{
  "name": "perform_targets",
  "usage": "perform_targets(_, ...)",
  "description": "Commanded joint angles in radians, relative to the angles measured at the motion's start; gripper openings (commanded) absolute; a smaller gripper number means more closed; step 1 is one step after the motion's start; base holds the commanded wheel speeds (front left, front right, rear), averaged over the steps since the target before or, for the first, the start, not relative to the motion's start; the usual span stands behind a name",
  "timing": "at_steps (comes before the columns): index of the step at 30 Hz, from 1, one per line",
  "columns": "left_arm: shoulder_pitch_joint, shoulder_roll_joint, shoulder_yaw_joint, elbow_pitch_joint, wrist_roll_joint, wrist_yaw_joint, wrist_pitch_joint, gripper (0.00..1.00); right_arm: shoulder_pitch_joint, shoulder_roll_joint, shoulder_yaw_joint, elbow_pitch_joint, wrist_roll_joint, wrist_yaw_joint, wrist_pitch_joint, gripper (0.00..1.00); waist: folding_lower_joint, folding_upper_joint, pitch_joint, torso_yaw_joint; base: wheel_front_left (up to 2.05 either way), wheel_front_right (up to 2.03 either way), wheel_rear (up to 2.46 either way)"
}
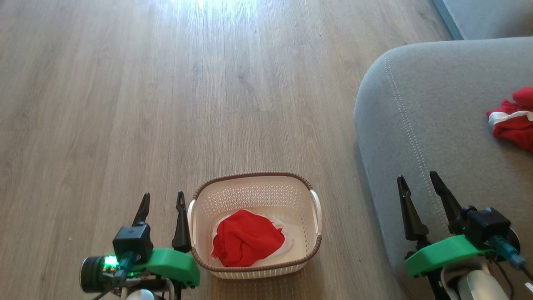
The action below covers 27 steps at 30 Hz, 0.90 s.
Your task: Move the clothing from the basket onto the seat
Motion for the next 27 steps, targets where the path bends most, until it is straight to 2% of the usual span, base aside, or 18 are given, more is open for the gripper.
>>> perform_targets(1, -0.039, -0.001, 0.032, -0.031, -0.004, -0.001, -0.01, 1.0, -0.025, -0.004, 0.015, -0.034, -0.005, 0.0, -0.007, 1.0, 0.0, 0.0, -0.001, 0.001, 0.0, 0.0, 0.0)
perform_targets(20, -0.041, -0.001, 0.023, -0.031, -0.011, -0.007, -0.01, 1.0, -0.031, -0.005, 0.012, -0.033, -0.014, 0.0, -0.007, 1.0, 0.0, 0.0, -0.001, -0.001, 0.0, 0.0, 0.0)
perform_targets(27, -0.047, -0.001, 0.01, -0.032, -0.003, -0.007, -0.01, 1.0, -0.039, -0.006, 0.001, -0.017, -0.026, 0.0, -0.007, 1.0, 0.0, 0.0, 0.041, -0.022, 0.0, 0.0, 0.0)
